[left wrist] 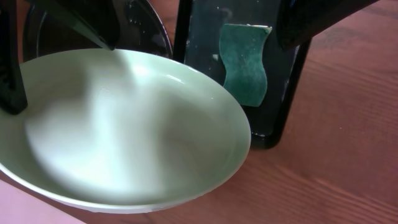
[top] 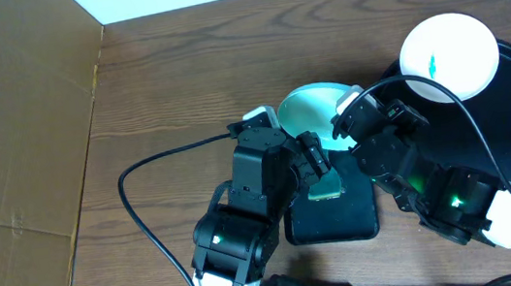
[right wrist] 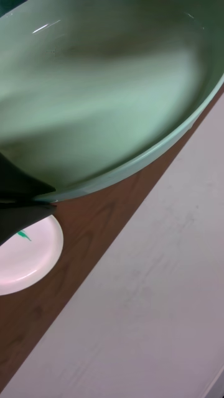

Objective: Clean dirty plates on tray and stack at the side

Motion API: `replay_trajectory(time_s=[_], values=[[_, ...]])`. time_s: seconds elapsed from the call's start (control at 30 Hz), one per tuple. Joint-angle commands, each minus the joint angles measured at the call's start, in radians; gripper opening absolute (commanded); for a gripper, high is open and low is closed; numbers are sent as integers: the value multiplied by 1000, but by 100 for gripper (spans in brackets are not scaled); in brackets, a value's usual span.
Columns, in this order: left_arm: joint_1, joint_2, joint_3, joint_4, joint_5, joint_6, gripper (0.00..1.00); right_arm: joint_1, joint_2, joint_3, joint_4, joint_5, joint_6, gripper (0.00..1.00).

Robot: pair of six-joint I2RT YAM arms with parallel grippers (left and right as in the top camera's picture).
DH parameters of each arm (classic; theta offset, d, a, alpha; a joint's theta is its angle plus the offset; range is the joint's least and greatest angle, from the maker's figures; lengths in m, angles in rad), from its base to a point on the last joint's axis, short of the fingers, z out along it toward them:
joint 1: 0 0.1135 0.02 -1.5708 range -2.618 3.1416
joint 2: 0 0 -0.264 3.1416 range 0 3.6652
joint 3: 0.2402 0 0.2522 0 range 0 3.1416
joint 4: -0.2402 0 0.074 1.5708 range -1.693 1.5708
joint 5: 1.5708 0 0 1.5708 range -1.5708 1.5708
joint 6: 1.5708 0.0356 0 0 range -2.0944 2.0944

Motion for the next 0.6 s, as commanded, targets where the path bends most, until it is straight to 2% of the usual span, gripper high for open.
replay_trajectory(time_s=[0.0, 0.23, 0.33, 0.43, 0.57], values=[[4, 1, 17, -3, 1, 10, 81, 6, -28, 13, 8, 21, -6, 1], [4, 1, 17, -3, 1, 10, 81, 5, -28, 13, 7, 21, -6, 1], [4, 1, 17, -3, 1, 10, 81, -9, -28, 13, 4, 21, 43, 1], [4, 1, 17, -3, 1, 10, 81, -50, -26, 13, -33, 21, 169, 1], [4, 1, 17, -3, 1, 10, 81, -150, -26, 13, -186, -31, 458, 1]])
